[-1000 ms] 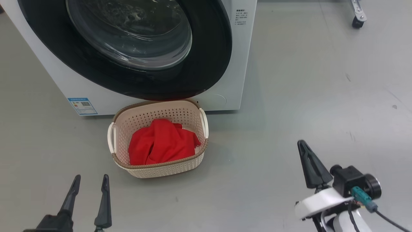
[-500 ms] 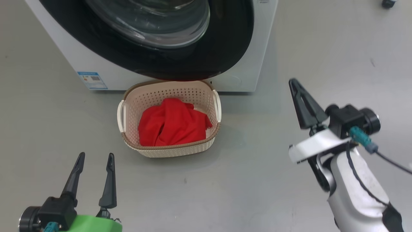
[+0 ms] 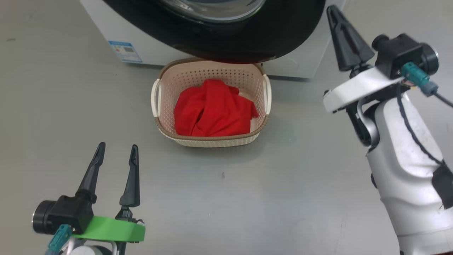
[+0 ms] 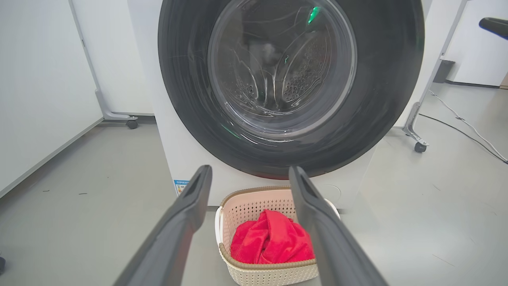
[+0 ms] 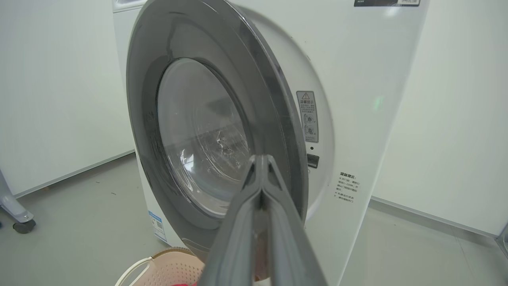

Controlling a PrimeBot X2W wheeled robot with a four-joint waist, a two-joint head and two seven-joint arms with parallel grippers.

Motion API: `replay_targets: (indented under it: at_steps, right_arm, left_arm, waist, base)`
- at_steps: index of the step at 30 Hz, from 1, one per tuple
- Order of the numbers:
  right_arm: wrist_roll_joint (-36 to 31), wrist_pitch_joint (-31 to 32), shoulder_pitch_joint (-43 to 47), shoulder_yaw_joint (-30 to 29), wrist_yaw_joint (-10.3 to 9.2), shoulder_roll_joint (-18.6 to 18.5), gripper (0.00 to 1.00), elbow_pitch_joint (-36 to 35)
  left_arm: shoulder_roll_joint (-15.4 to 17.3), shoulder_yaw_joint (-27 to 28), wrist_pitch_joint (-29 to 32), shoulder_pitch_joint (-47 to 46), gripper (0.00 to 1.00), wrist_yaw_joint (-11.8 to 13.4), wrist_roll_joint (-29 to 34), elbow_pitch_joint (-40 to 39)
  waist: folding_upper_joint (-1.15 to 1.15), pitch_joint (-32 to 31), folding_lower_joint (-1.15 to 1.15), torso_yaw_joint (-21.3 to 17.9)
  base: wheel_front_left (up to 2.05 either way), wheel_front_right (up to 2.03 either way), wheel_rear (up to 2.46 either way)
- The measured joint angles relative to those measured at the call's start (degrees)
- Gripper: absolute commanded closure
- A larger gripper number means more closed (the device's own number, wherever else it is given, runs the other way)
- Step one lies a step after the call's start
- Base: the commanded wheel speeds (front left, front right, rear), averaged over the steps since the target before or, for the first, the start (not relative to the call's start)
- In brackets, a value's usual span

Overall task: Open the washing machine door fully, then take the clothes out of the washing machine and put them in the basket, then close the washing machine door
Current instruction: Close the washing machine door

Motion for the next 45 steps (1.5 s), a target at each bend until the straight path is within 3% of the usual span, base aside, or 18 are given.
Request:
replay_targets:
  at_steps: [16, 29, 45]
  right_arm:
    - [0.74, 2.66, -11.57, -1.54, 0.48, -3.34, 1.0, 9.71]
    - [1.35, 2.72, -17.94, -2.11, 0.69, -4.46, 1.0, 16.6]
    - [0.52, 3.65, -28.22, -3.38, 0.99, -9.38, 1.0, 21.86]
  left_arm:
    - [-1.7, -1.04, -0.52, -4.59, 0.0, -1.34, -0.37, 1.92]
    - [-2.12, -1.41, -0.53, -5.99, 0.0, -1.85, -0.05, 3.8]
    - [-3.48, -3.46, -0.68, -9.21, 0.0, -2.96, -0.08, 3.74]
  waist:
    - [0.0, 5.5, 0.0, 6.46]
    - [0.0, 7.15, 0.0, 8.7]
    - [0.0, 10.27, 0.0, 12.02]
  base:
    - [0.0, 0.0, 0.0]
    - [0.0, 0.0, 0.0]
    - [0.0, 0.0, 0.0]
